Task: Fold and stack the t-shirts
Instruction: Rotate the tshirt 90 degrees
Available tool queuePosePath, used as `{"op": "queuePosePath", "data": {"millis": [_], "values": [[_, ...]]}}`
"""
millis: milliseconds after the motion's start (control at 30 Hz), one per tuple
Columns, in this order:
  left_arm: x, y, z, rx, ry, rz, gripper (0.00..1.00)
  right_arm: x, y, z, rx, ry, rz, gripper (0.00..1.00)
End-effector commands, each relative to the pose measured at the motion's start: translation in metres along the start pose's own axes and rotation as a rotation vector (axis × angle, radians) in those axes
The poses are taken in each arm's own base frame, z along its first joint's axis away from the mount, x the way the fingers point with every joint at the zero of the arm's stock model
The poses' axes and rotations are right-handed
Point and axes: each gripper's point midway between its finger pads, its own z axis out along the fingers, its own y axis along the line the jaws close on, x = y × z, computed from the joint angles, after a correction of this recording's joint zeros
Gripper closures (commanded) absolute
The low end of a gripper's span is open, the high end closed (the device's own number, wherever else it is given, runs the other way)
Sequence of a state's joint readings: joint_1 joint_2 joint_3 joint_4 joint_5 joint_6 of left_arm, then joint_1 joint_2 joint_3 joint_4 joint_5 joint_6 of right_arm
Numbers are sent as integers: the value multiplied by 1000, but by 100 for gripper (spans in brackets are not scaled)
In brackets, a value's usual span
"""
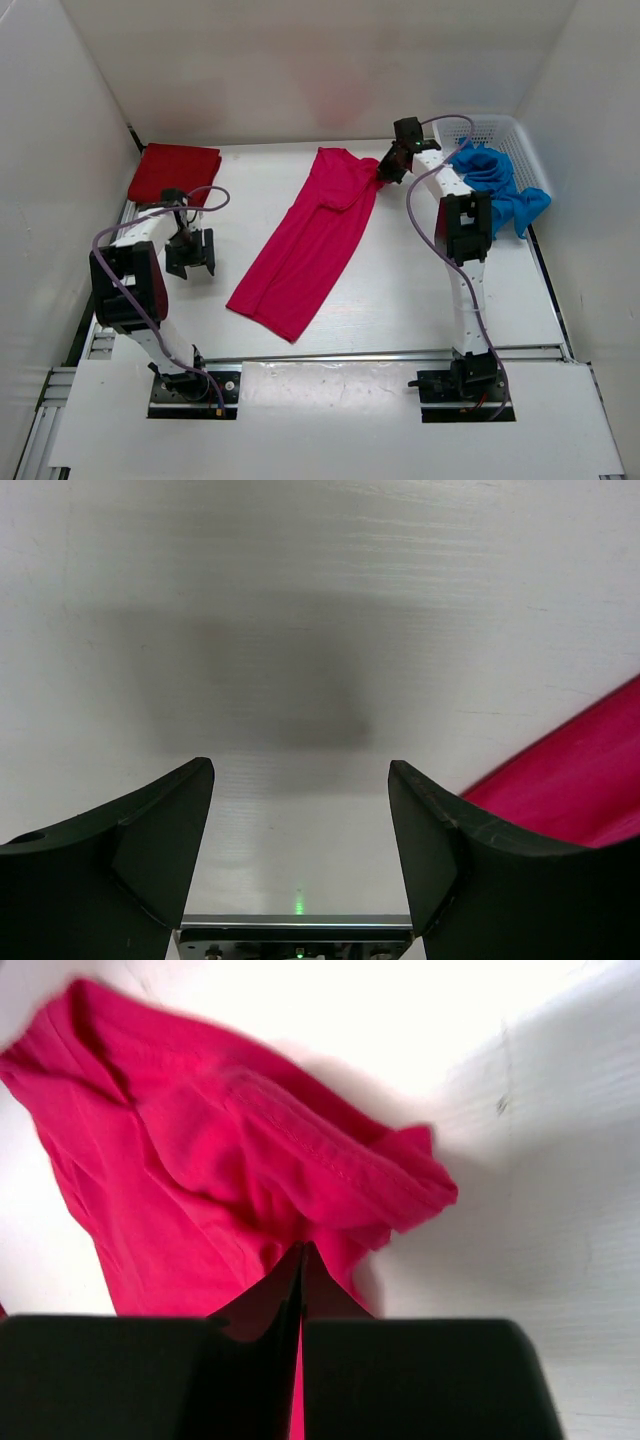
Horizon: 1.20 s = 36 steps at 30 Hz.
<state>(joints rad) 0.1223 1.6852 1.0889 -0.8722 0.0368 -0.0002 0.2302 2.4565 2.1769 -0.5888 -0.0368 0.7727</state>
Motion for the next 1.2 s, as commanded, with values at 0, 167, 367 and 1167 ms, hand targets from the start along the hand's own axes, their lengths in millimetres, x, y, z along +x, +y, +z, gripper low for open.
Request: {"op": "queuePosePath", "data": {"millis": [0,167,367,1167], "values": [[-7,1,-2,-10,-17,5,18,-23,-7,8,59,-102,17,100],[-6,2,2,-19,6,4,18,-51,-8,18,67,-203,47,100],[-2,4,11,-29,47,3,18,-65,-8,34,32,-224,89,100],[-14,-10,-10,22,-48,25,18,15,27,-132,-89,-144,-228,34]]}}
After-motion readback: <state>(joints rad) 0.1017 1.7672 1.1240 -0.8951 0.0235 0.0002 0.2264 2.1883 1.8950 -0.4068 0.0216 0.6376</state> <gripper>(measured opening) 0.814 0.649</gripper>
